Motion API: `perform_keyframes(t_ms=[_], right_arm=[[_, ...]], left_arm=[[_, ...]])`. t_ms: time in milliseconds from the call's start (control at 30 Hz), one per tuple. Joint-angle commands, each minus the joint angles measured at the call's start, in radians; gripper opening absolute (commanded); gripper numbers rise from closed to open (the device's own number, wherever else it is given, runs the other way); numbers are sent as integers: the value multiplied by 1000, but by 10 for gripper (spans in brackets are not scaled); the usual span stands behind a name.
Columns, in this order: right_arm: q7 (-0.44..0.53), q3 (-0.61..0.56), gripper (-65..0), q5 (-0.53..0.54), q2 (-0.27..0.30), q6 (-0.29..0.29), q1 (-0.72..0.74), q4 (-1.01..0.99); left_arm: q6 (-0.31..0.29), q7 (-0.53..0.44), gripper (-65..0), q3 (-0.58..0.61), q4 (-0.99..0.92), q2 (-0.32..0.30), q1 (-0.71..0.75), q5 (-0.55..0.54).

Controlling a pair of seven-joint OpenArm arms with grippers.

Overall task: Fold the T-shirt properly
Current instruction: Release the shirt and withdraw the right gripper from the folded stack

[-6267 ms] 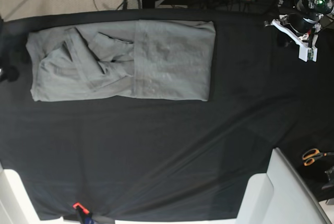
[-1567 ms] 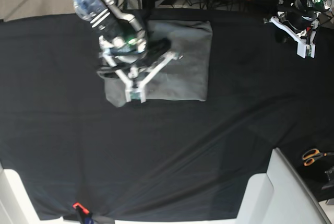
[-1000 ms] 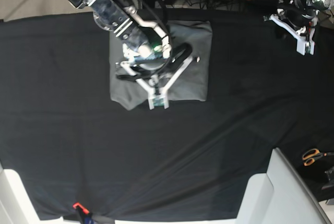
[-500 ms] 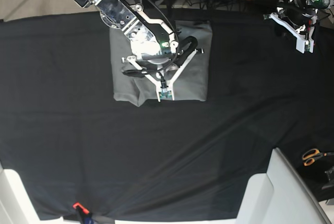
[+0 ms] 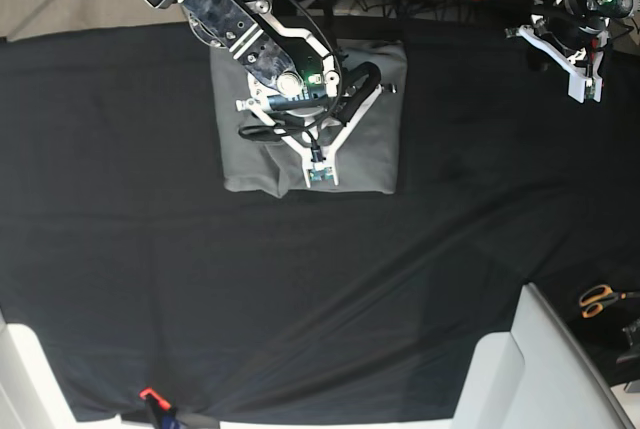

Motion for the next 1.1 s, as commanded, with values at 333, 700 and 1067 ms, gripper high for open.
perform_keyframes(t_ms=[333,700,1067], right_arm=[[80,-1,-437,102,-8,1,15,12],[227,3,-321,272,17,148,58,-142],[261,-4,-321,274,8,358,69,-149]], left_arm=[[0,-14,-650,-8,12,-13,4,-7],[0,-14,-650,-8,12,-15,3,-7],[0,-14,-650,-8,12,-15,-10,-7]])
